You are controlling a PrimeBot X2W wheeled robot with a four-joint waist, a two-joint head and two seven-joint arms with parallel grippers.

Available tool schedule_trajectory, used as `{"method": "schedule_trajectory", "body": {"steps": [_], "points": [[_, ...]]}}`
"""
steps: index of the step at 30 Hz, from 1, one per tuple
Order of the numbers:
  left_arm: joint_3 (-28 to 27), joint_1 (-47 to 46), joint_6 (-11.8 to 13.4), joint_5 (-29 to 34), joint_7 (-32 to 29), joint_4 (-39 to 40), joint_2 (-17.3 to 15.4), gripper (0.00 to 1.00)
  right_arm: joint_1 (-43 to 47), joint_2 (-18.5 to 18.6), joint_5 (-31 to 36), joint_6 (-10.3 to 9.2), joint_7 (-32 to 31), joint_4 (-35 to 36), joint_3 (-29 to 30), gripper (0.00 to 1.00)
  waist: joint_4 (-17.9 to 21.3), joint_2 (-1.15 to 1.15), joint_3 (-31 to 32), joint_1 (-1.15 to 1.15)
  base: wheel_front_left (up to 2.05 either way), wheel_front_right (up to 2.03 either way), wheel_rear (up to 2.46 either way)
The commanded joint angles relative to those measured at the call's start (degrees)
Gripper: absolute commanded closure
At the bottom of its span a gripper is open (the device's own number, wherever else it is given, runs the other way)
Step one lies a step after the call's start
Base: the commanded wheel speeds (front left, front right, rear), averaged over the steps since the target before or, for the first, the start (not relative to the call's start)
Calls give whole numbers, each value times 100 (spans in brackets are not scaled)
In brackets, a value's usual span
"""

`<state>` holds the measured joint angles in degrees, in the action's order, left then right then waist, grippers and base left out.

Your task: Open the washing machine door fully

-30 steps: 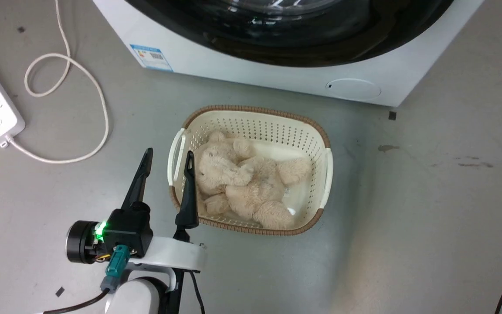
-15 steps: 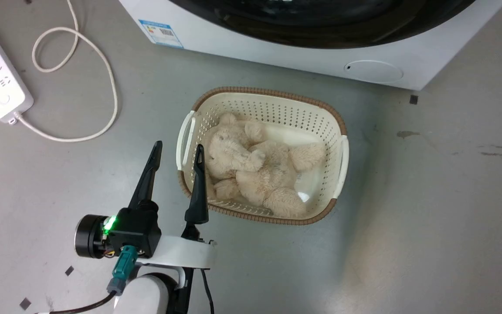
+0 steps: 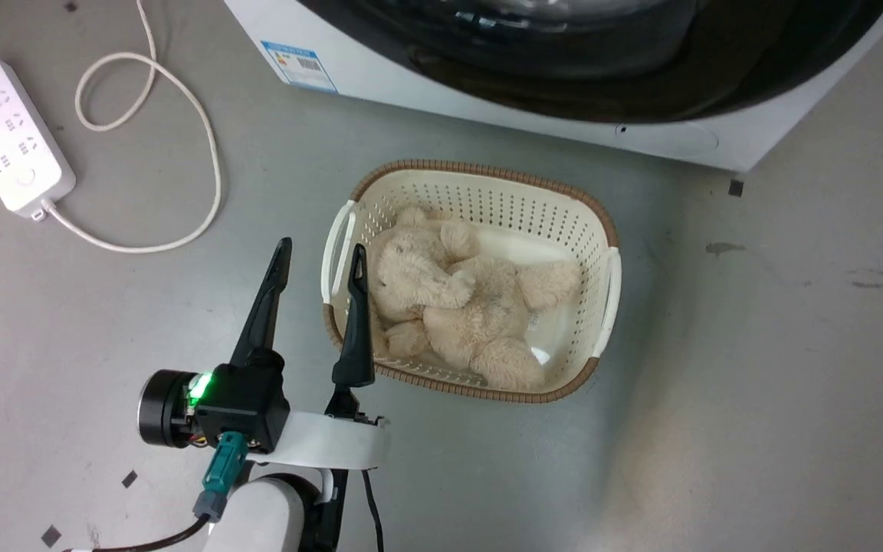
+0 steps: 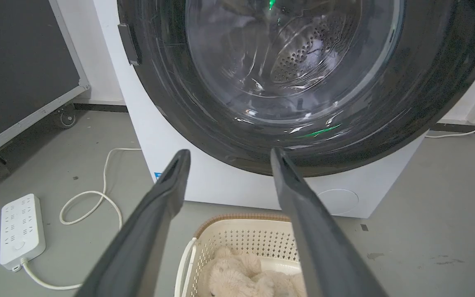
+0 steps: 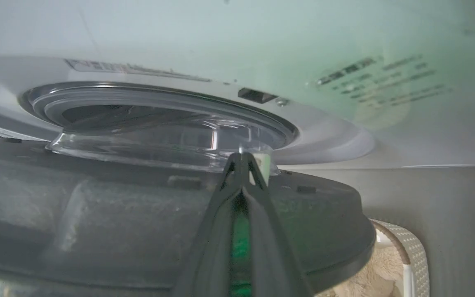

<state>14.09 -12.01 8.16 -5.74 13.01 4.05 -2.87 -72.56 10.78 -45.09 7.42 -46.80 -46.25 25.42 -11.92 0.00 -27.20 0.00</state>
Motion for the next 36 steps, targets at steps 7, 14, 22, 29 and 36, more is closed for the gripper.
{"method": "schedule_trajectory", "body": {"steps": [7,14,22,29,36], "points": [[20,93,23,-84,126,-182,-36,0,557,-310,-392,7,-638,99,153,100,95,0,508,0,0,0,0],[39,347,1,-136,198,-350,-96,0,1277,-679,-756,7,-1502,542,180,100,176,0,972,0,0,0,0],[94,632,-95,-172,198,-547,-133,0,2520,-787,-1740,7,-1985,1158,-814,100,187,0,1533,0,0,0,0],[204,911,-176,-249,194,-702,-160,0,3455,-789,-2925,7,-1401,1686,-2495,100,122,0,1837,0,0,0,0],[264,1039,-223,-332,138,-726,-199,0,4006,-790,-3503,7,-912,2012,-3542,100,-12,0,1963,0,0,0,0]]}}
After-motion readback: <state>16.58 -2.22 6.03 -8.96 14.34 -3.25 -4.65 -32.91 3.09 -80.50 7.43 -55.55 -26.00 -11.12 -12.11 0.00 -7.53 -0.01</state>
